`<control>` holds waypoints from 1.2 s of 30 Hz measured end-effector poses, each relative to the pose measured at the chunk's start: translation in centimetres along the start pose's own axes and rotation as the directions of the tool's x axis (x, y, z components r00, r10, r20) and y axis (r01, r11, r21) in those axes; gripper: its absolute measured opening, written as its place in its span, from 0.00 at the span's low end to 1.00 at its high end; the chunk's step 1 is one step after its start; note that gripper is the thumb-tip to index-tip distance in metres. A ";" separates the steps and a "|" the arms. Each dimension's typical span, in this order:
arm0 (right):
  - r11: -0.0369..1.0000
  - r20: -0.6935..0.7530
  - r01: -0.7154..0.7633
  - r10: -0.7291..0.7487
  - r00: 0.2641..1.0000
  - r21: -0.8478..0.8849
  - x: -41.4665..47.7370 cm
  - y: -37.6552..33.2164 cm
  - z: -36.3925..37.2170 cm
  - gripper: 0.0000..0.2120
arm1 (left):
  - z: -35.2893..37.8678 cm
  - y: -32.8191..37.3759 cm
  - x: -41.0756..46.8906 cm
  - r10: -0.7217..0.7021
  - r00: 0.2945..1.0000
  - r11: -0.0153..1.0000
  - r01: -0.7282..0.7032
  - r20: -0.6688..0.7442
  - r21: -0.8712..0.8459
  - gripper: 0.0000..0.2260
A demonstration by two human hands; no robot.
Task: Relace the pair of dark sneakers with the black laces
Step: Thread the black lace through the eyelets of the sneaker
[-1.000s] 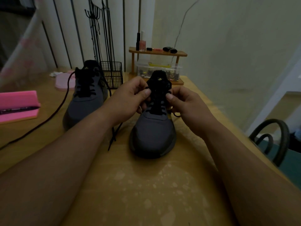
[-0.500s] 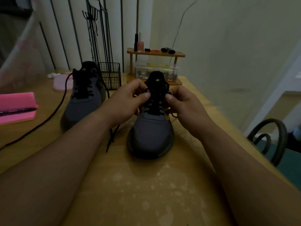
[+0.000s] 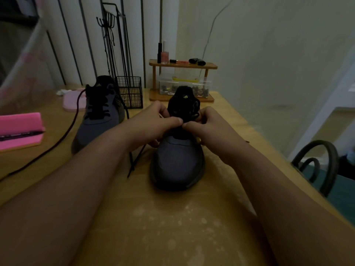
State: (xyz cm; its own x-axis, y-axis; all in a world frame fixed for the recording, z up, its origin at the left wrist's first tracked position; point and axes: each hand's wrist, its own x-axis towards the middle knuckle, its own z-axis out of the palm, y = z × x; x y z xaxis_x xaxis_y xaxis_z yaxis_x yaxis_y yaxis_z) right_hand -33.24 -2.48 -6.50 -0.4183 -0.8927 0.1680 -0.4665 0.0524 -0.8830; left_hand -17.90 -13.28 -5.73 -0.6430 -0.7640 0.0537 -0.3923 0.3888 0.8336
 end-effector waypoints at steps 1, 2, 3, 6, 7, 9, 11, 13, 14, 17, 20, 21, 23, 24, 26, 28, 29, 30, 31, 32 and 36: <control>1.000 -0.019 0.002 -0.002 1.000 -0.008 0.0 0.0 0.1 0.15 | 0.0 0.2 0.0 0.002 1.000 0.999 -0.001 -0.022 0.050 0.18; 1.000 -0.035 0.003 -0.004 0.999 -0.023 0.0 -0.1 0.3 0.16 | 0.0 0.3 0.0 0.013 0.999 0.995 -0.008 -0.044 0.104 0.18; 0.999 -0.048 0.003 -0.006 0.999 -0.048 0.0 0.0 0.4 0.16 | 0.0 0.4 0.1 0.026 0.998 0.988 -0.016 -0.062 0.153 0.18; 0.995 -0.075 0.003 -0.011 0.997 -0.104 0.1 0.0 0.8 0.18 | 0.0 0.6 -0.2 0.042 0.996 0.972 -0.022 -0.081 0.234 0.20; 0.994 -0.081 0.002 -0.010 0.997 -0.108 0.2 0.1 0.9 0.18 | 0.0 0.6 -0.2 0.046 0.996 0.968 -0.024 -0.082 0.250 0.20; 0.994 -0.091 -0.004 -0.006 0.996 -0.113 0.2 0.2 1.1 0.17 | 0.0 0.6 -0.3 0.054 0.996 0.962 -0.032 -0.072 0.270 0.20; 0.993 -0.108 -0.011 -0.002 0.994 -0.121 0.2 0.5 1.1 0.18 | -0.1 0.5 -0.2 0.032 0.998 0.972 -0.018 -0.054 0.236 0.21; 0.994 -0.121 -0.047 0.035 0.992 -0.102 0.1 0.7 0.9 0.21 | -0.3 0.4 -0.1 -0.040 0.999 0.984 0.045 -0.030 0.171 0.22; 0.994 -0.122 -0.073 0.062 0.991 -0.085 0.0 0.8 0.8 0.23 | -0.4 0.4 0.0 -0.067 0.998 0.985 0.069 -0.020 0.157 0.21; 0.990 -0.140 -0.101 0.087 0.986 -0.101 -0.1 0.7 1.0 0.25 | -0.1 0.4 0.1 -0.046 0.999 0.976 0.050 -0.022 0.211 0.17; 0.987 -0.166 -0.091 0.068 0.984 -0.134 0.1 0.7 1.4 0.25 | 0.3 0.5 0.1 0.001 0.997 0.953 0.021 -0.073 0.301 0.16; 0.987 -0.165 -0.088 0.066 0.984 -0.135 0.2 0.8 1.5 0.25 | 0.4 0.4 0.2 0.010 0.996 0.947 0.018 -0.085 0.320 0.16; 0.988 -0.152 -0.085 0.064 0.986 -0.131 0.2 0.9 1.7 0.25 | 0.5 0.3 0.3 0.023 0.995 0.943 0.009 -0.092 0.334 0.14; 0.988 -0.148 -0.082 0.063 0.987 -0.131 0.2 0.9 1.7 0.25 | 0.6 0.2 0.3 0.030 0.996 0.941 0.001 -0.087 0.337 0.15; 0.988 -0.145 -0.076 0.057 0.988 -0.134 0.3 1.0 1.7 0.24 | 0.4 0.2 0.3 0.039 0.996 0.937 -0.008 -0.081 0.349 0.16; 0.988 -0.136 -0.074 0.056 0.989 -0.136 0.3 1.1 1.5 0.22 | 0.3 0.1 0.3 0.041 0.996 0.934 -0.010 -0.080 0.356 0.18; 0.989 -0.134 -0.074 0.057 0.989 -0.131 0.3 1.2 1.4 0.21 | 0.2 0.1 0.4 0.043 0.996 0.936 -0.012 -0.080 0.353 0.17; 0.990 -0.134 -0.076 0.060 0.989 -0.119 0.4 1.2 1.2 0.19 | 0.1 0.0 0.4 0.045 0.996 0.938 -0.015 -0.079 0.346 0.16; 0.991 -0.132 -0.078 0.064 0.989 -0.106 0.3 1.2 1.0 0.18 | 0.1 0.0 0.3 0.046 0.996 0.940 -0.017 -0.078 0.341 0.16; 0.992 -0.121 -0.076 0.064 0.991 -0.101 0.2 1.3 0.7 0.17 | 0.1 0.0 0.3 0.044 0.996 0.940 -0.015 -0.077 0.340 0.16; 0.998 -0.057 -0.050 0.048 0.997 -0.028 -0.3 1.4 -0.3 0.12 | -0.4 0.6 -0.3 -0.017 0.998 0.966 0.031 -0.057 0.258 0.16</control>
State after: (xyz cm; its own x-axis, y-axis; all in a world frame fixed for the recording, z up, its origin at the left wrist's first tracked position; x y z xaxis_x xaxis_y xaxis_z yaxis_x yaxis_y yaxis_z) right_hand -34.02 -1.97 -7.70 -0.4840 -0.8621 0.1502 -0.4670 0.1094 -0.8774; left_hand -17.68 -12.97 -5.06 -0.5974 -0.7988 0.0710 -0.5686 0.4843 0.6650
